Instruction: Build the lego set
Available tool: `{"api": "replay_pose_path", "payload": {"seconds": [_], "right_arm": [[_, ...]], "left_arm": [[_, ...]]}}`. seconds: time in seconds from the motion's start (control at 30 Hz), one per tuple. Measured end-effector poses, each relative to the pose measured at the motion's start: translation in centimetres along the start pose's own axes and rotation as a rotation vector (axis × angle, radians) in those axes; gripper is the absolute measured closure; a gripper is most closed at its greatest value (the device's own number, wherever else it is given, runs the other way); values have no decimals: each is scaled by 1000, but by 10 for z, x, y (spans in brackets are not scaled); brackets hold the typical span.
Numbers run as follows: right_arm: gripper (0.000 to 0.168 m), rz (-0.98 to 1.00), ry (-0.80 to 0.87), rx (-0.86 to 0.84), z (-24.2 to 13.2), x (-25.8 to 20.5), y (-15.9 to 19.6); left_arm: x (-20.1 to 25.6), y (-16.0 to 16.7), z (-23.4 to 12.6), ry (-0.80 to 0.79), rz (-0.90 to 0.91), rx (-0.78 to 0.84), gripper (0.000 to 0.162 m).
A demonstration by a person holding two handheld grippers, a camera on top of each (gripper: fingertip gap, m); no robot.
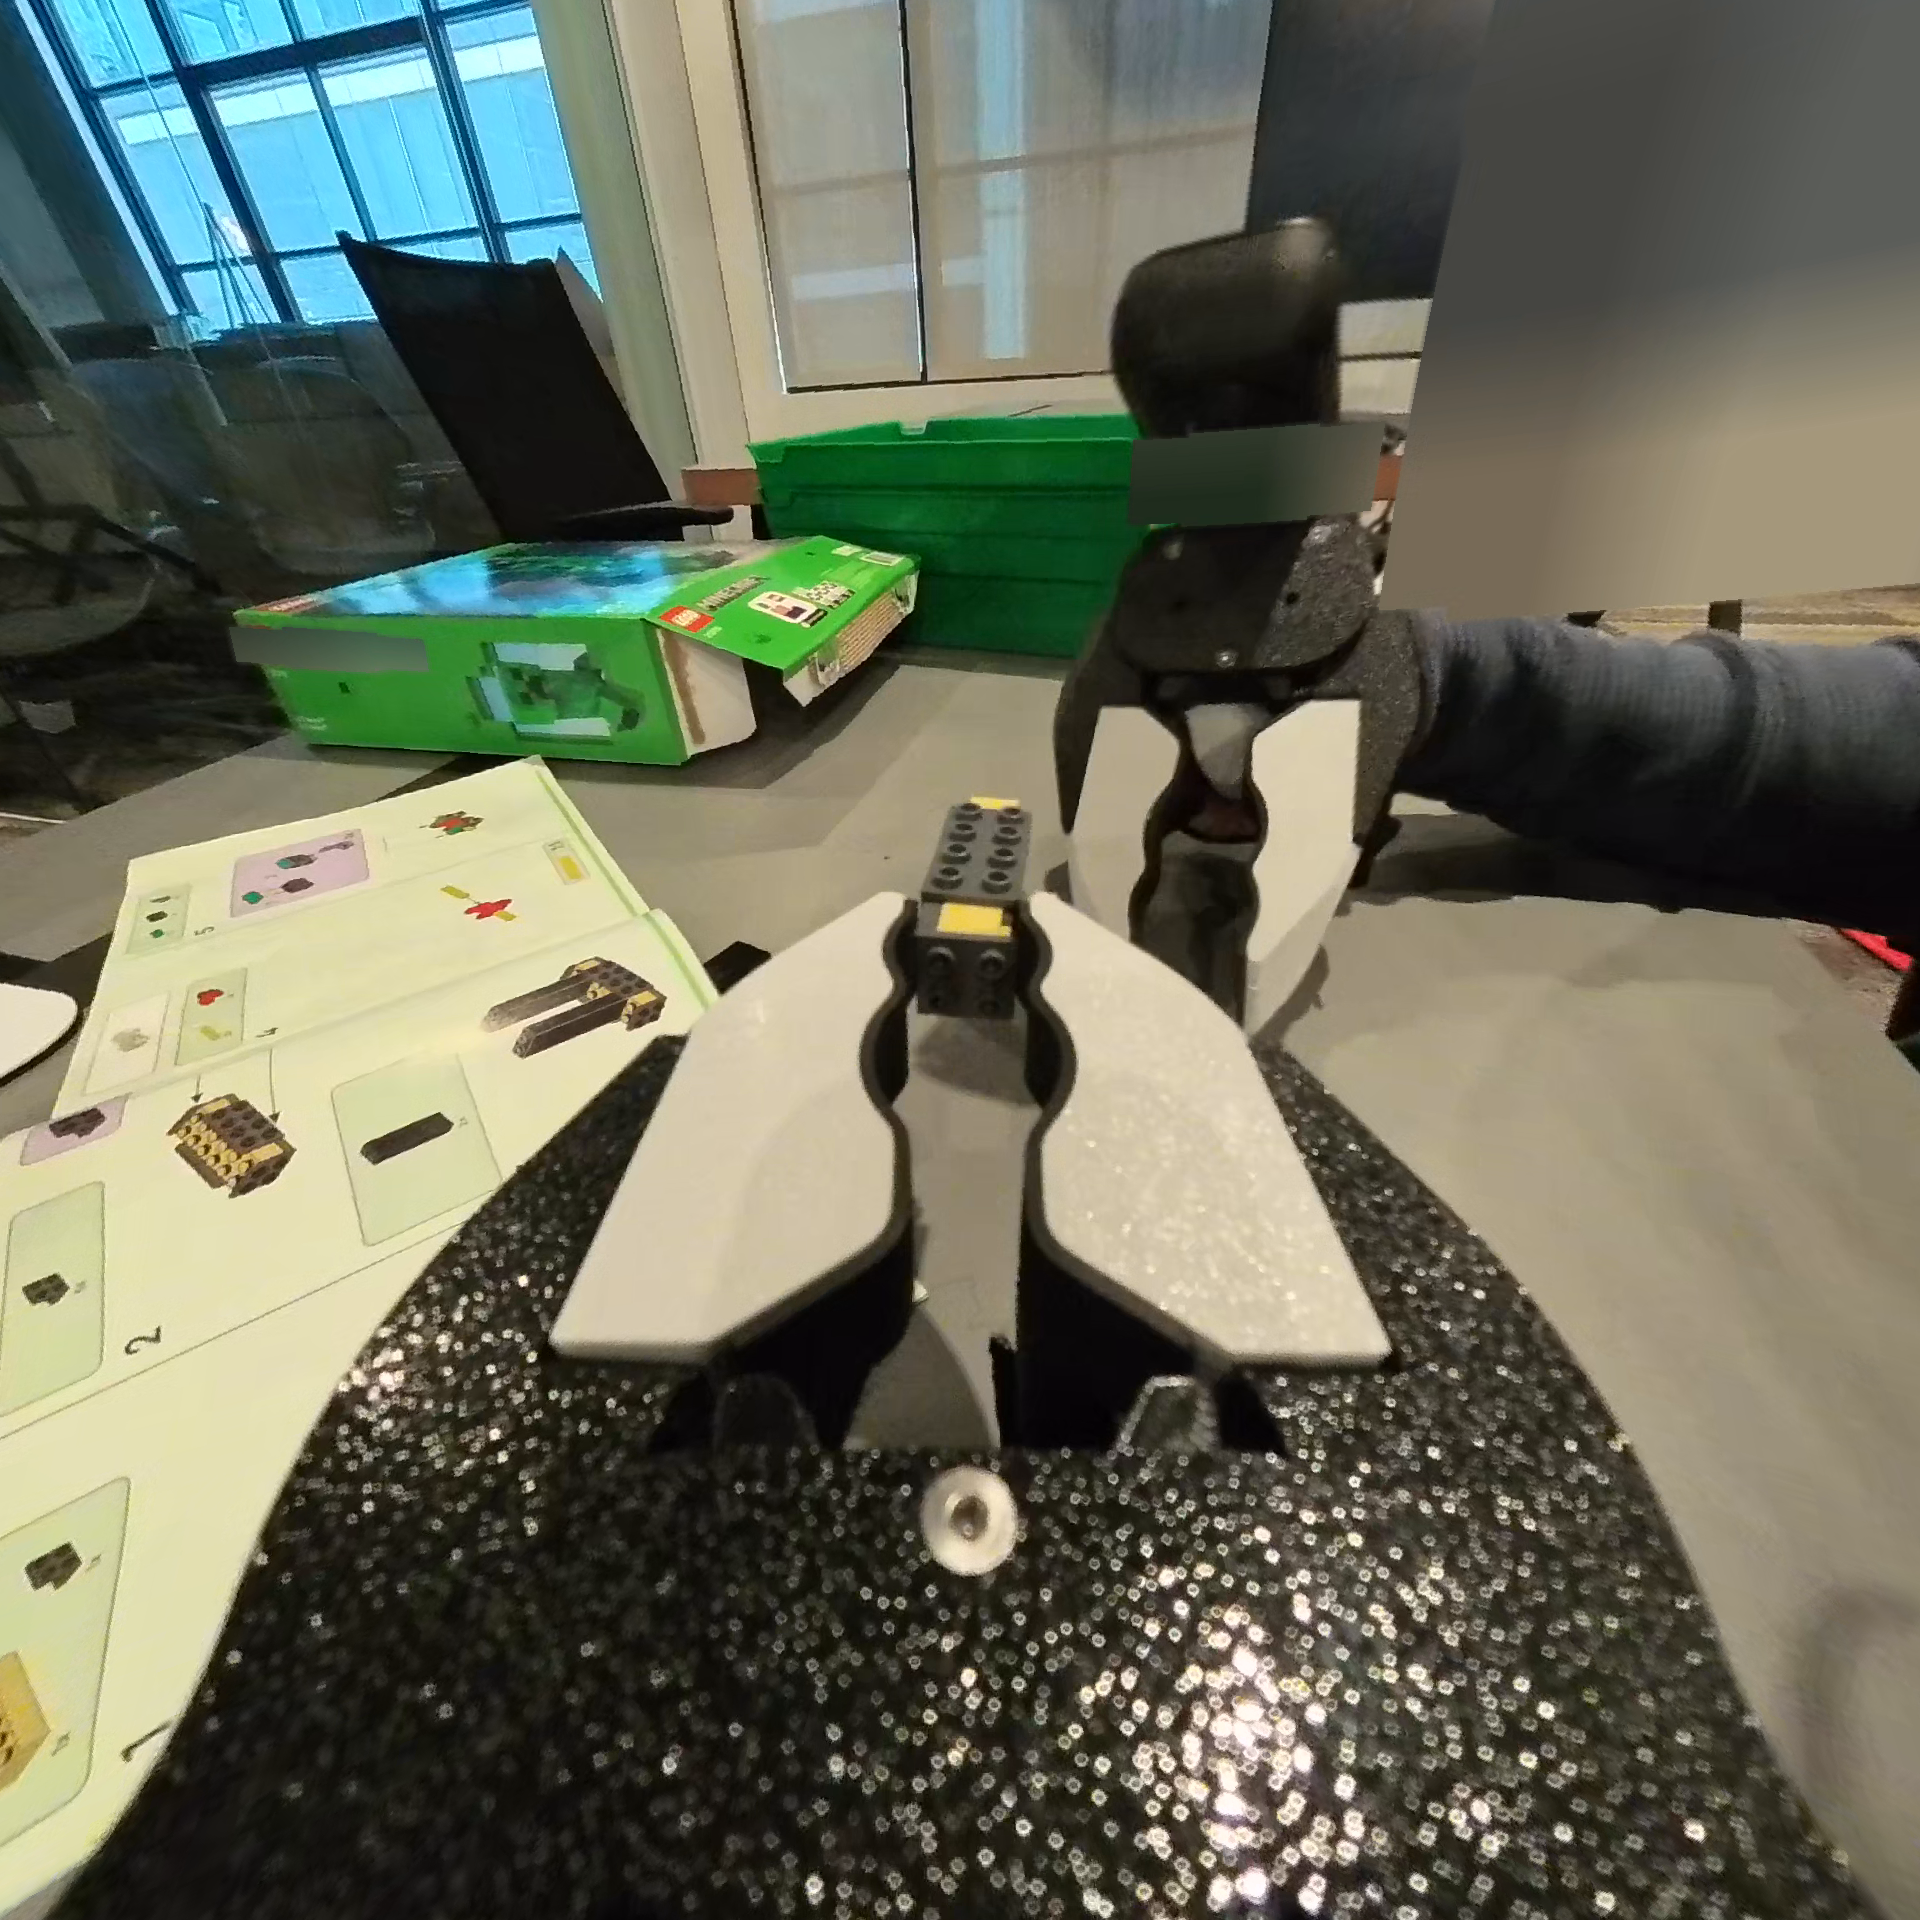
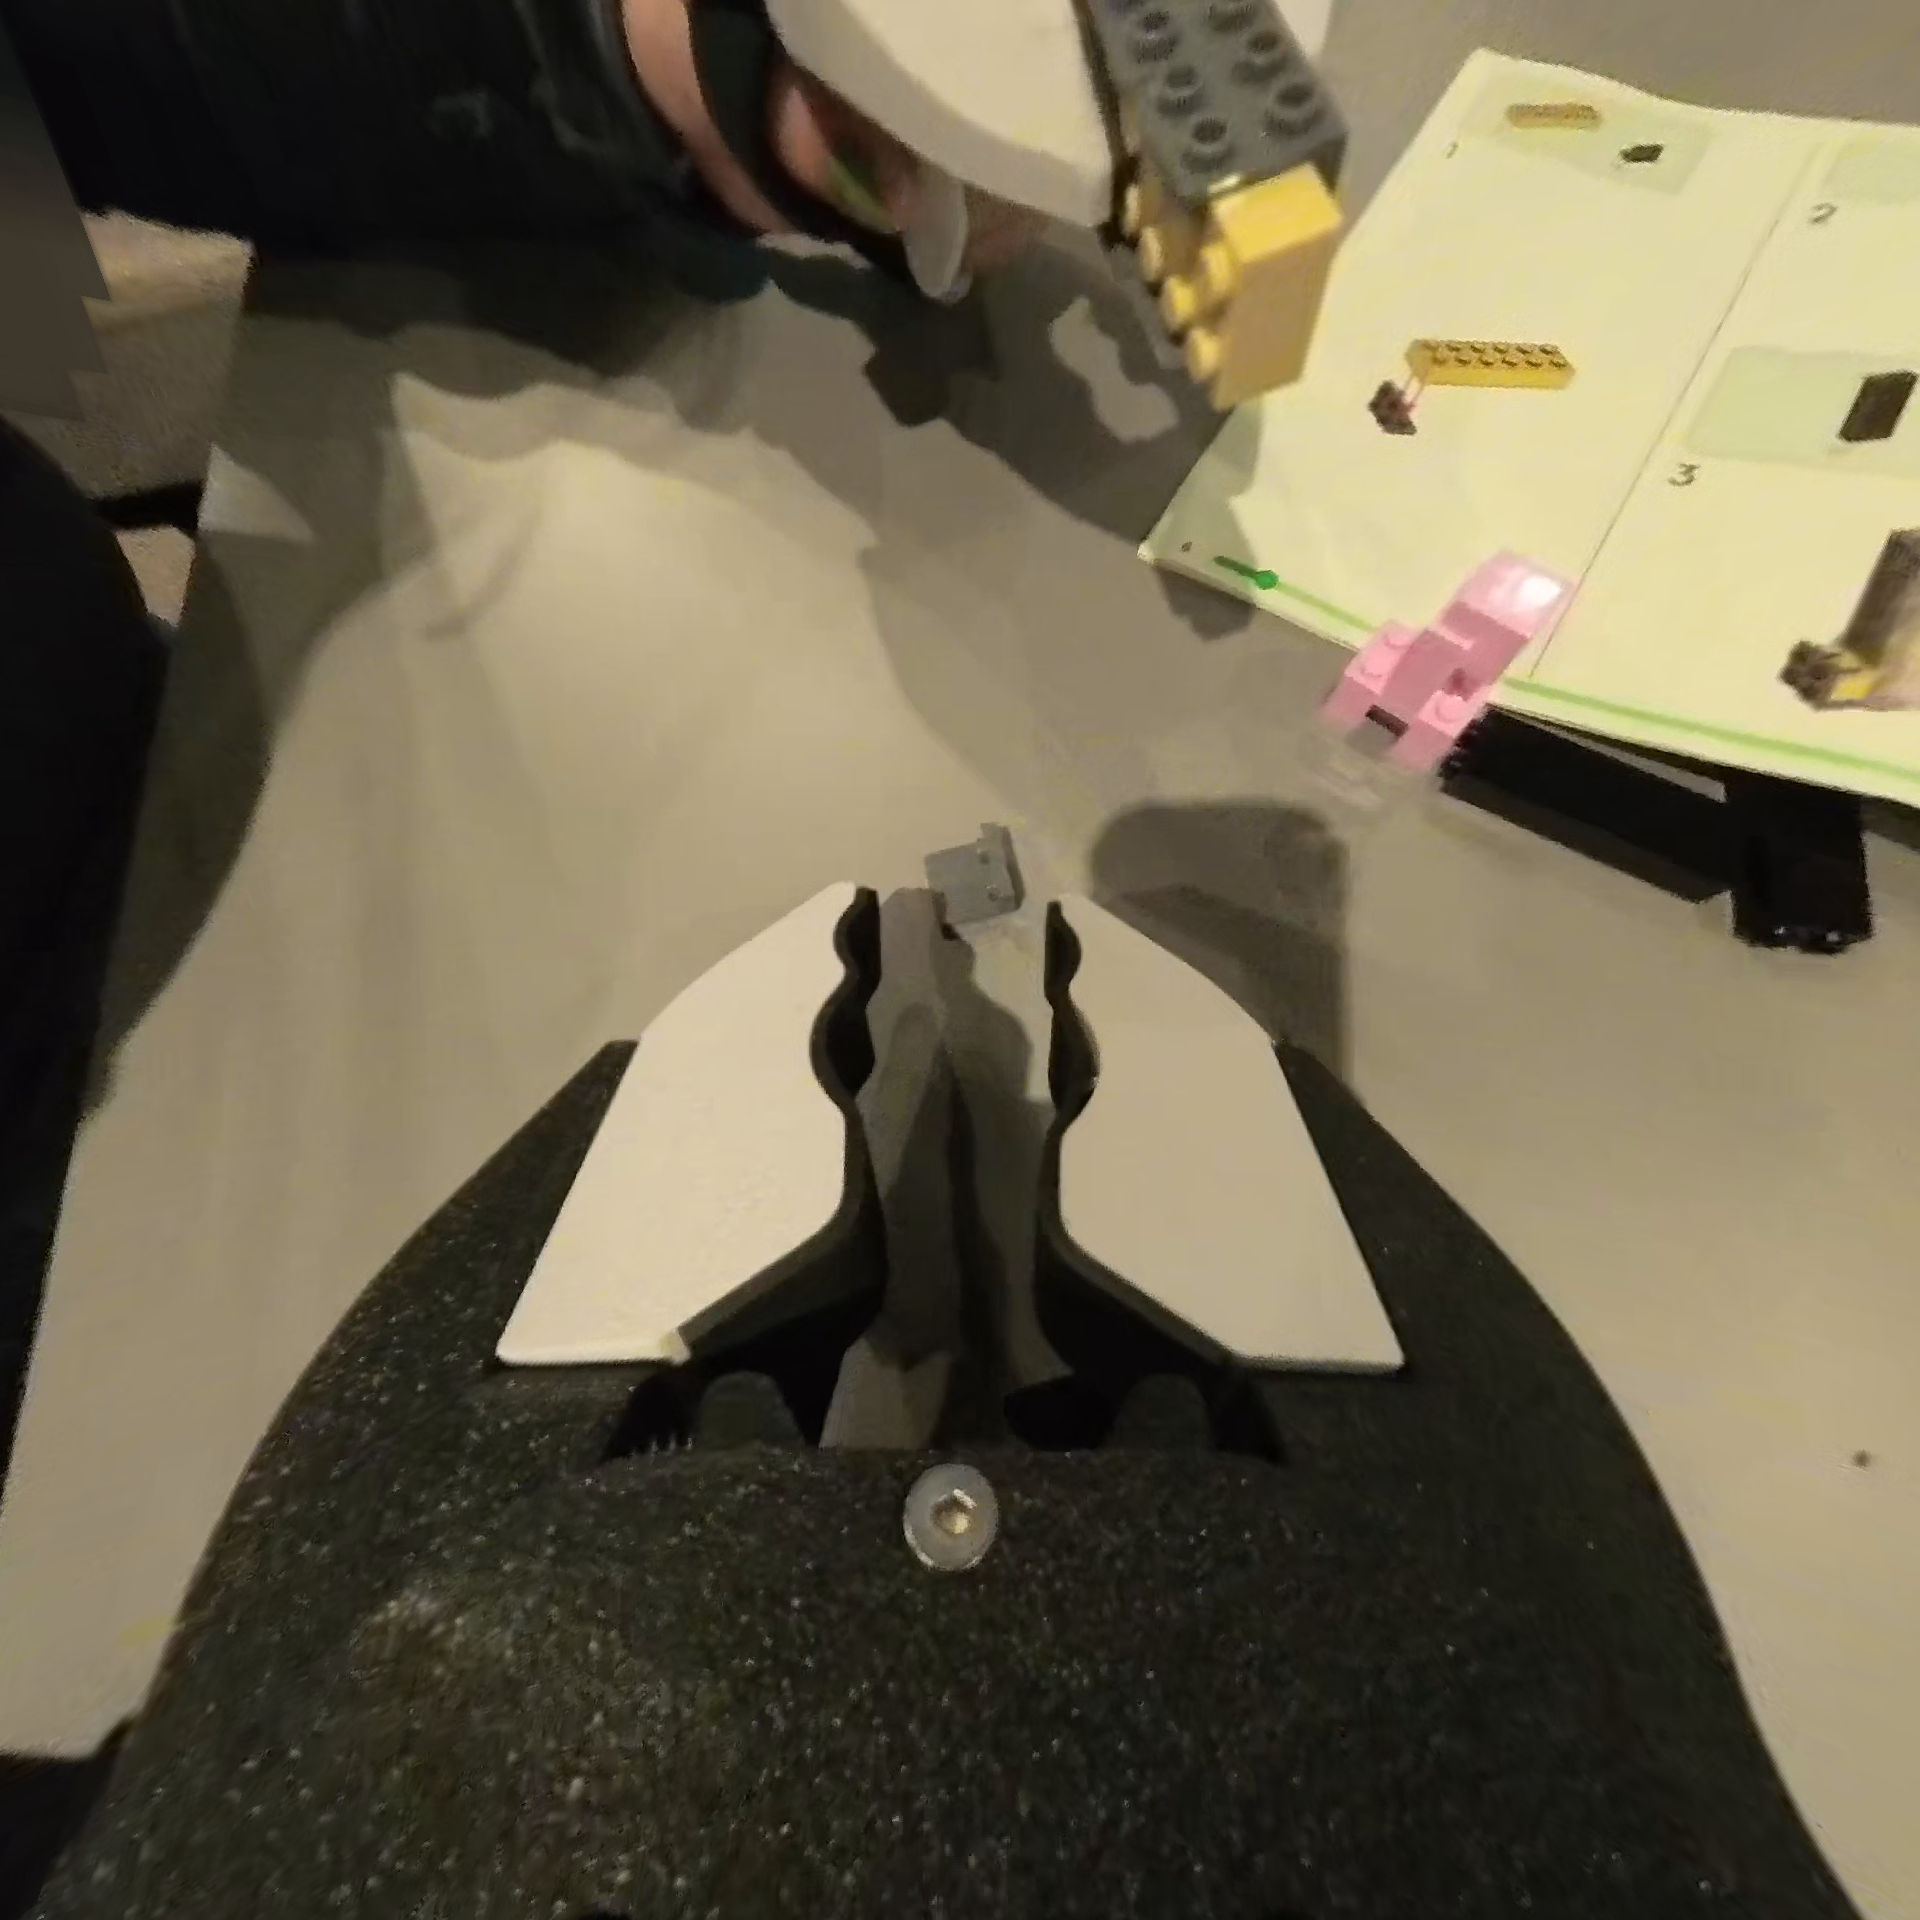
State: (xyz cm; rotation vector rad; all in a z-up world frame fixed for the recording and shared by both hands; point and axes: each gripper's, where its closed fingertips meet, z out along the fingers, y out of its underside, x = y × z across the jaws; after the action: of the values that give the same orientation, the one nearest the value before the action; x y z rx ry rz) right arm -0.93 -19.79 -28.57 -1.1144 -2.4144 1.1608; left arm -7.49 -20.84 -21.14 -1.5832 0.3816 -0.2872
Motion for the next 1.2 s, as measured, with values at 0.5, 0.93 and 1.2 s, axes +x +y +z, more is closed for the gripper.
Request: {"api": "replay_pose_path", "payload": {"seconds": [0.5, 0.93, 1.2], "right_arm": [[163, -10, 77, -10, 13, 7, 3], [163, -65, 227, 73, -7, 25, -11], [164, -69, 208, -52, -12, 23, 6]], "left_arm": [[1, 1, 0, 5, 1, -5, 145], [4, 1, 1, 20, 9, -10, 145], [7, 1, 2, 33, 28, -10, 145]]}}
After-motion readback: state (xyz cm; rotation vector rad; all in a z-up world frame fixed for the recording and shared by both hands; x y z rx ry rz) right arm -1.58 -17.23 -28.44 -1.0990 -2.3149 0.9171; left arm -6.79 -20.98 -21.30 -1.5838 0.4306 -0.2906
